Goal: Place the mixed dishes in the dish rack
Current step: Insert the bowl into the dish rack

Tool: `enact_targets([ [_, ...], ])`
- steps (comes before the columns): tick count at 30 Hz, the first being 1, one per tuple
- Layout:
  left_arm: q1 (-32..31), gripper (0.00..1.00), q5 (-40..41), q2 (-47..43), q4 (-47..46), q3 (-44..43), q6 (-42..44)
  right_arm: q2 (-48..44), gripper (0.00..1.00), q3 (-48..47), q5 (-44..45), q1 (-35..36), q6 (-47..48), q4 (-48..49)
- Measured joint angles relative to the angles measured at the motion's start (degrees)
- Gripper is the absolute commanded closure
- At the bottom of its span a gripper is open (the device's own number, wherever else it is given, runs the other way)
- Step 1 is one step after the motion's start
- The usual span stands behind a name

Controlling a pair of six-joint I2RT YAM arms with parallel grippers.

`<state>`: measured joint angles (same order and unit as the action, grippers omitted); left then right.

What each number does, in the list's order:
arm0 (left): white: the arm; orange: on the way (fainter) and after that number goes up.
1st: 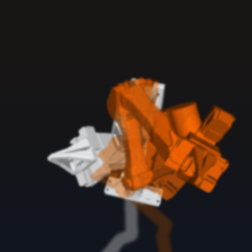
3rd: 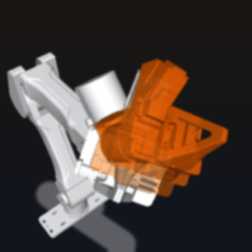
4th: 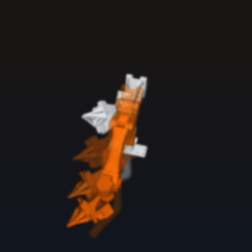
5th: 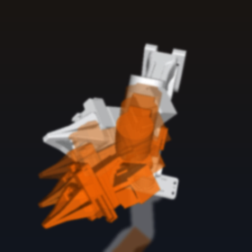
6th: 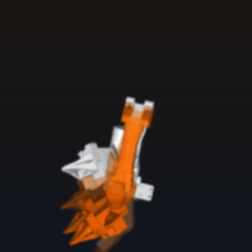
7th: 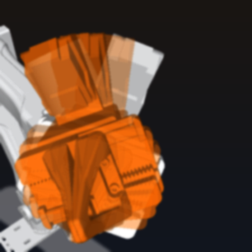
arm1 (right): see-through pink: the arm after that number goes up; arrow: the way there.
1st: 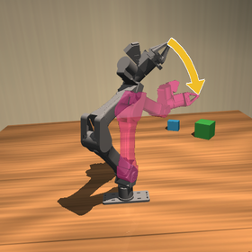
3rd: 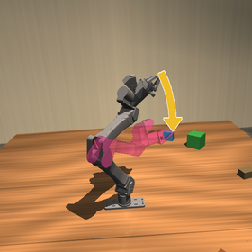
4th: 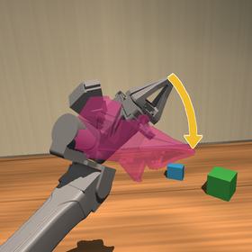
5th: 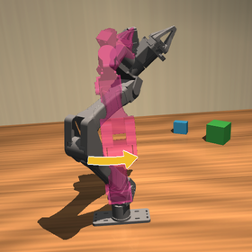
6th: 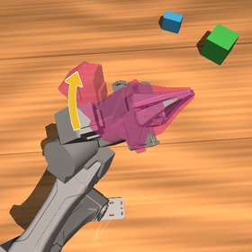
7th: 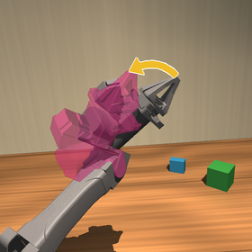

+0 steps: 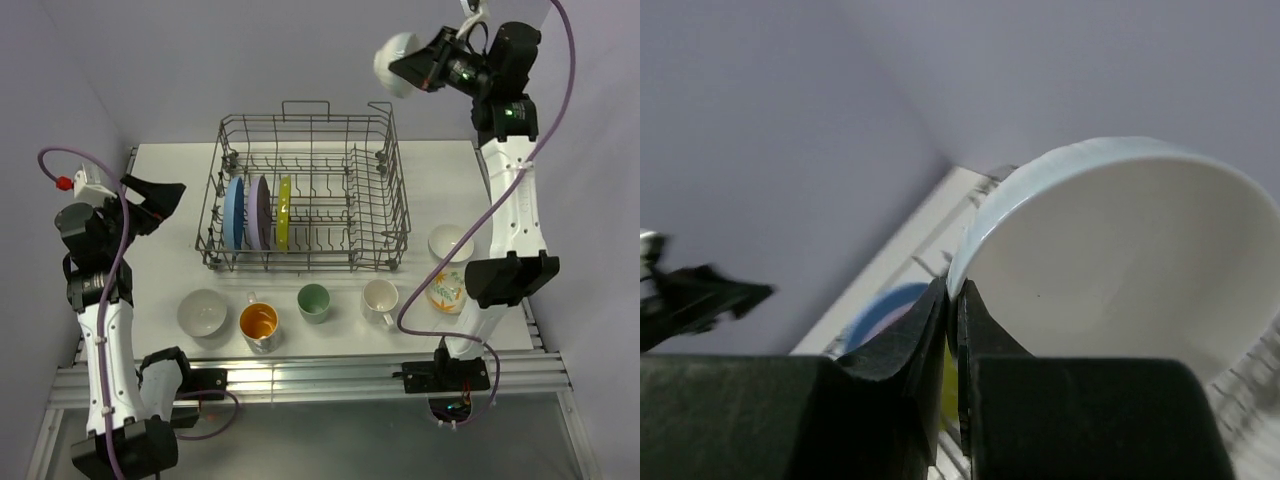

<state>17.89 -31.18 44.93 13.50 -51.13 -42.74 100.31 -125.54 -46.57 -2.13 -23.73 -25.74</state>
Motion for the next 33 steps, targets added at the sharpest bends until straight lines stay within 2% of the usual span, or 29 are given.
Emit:
enact_targets([
  [3,0.0,0.01,0.1,2.5,-1.8,0.0,-1.7,2.4,1.0,-3.6,-4.3,4.4,-7.0,7.7],
  [7,0.0,0.01,0.0,3.6,-3.3,0.0,-3.3,4.8,1.0,-1.0,-8.5,8.8,-19.3,21.7],
  [11,-0.2,0.01,-0.7,4.1,-3.9,0.0,-3.6,9.3,1.0,0.6,-9.5,13.0,-26.6,29.6],
  [20,-1.1,0.01,-3.0,7.2,-5.2,0.0,-3.7,18.9,1.0,-0.2,-5.4,19.8,-32.5,35.8],
  [33,-1.2,0.01,-3.5,9.7,-5.9,-0.7,-3.7,29.3,1.0,-4.8,3.3,26.1,-36.4,36.8],
])
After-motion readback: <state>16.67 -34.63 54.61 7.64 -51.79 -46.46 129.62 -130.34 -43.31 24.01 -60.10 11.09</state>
